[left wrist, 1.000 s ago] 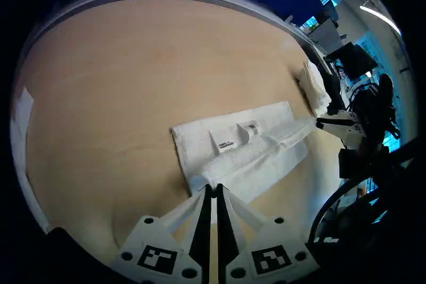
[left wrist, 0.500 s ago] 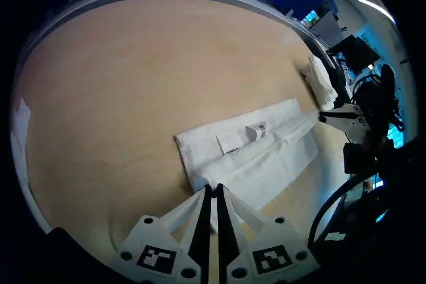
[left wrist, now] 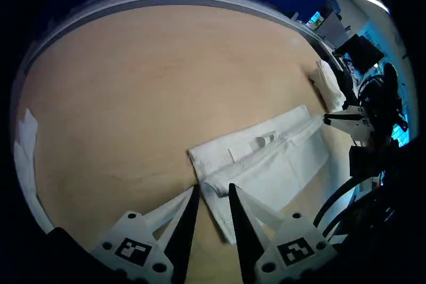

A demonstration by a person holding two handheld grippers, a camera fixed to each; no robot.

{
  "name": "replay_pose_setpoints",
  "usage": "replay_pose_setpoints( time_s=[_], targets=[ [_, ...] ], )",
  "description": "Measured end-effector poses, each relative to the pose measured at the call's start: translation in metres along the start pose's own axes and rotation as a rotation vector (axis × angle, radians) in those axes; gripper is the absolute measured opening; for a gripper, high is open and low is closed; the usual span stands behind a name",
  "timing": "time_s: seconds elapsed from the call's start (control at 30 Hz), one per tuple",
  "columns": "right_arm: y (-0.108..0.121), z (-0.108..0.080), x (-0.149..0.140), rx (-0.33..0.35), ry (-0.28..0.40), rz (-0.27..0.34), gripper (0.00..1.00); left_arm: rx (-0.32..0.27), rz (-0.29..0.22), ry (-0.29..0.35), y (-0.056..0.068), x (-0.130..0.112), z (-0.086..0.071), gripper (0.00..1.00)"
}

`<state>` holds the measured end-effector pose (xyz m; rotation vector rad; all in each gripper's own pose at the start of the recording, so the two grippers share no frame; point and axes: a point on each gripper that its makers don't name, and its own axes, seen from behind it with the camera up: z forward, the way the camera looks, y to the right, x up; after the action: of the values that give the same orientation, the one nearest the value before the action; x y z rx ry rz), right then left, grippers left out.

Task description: Fold towel

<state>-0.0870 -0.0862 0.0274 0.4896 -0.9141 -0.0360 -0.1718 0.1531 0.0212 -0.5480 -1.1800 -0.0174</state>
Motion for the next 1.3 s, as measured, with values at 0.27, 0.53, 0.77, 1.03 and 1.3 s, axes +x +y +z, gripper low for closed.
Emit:
replay_pose_setpoints(
  time_s=[0.27,0.53,0.77,1.03,1.3],
  targets=[
    [0.005,0.006,0.009,-0.031,0.021,0.002,0.16,0.037,0.018,0.023,-0.012,0.015,-0.001,0.45],
    [0.013,0.008,0.017,-0.068,0.043,-0.008,0.47,0.075,0.026,0.069,-0.022,0.032,-0.008,0.7],
    [0.014,0.005,0.02,-0.083,0.061,-0.015,0.87,0.107,0.042,0.096,-0.03,0.036,-0.011,0.94],
    [0.011,0.003,0.019,-0.083,0.068,-0.014,0.87,0.122,0.049,0.126,-0.029,0.04,-0.015,0.94],
    [0.002,-0.006,0.012,-0.06,0.061,-0.044,0.87,0.155,0.06,0.162,-0.028,0.032,-0.028,0.94]
  ],
)
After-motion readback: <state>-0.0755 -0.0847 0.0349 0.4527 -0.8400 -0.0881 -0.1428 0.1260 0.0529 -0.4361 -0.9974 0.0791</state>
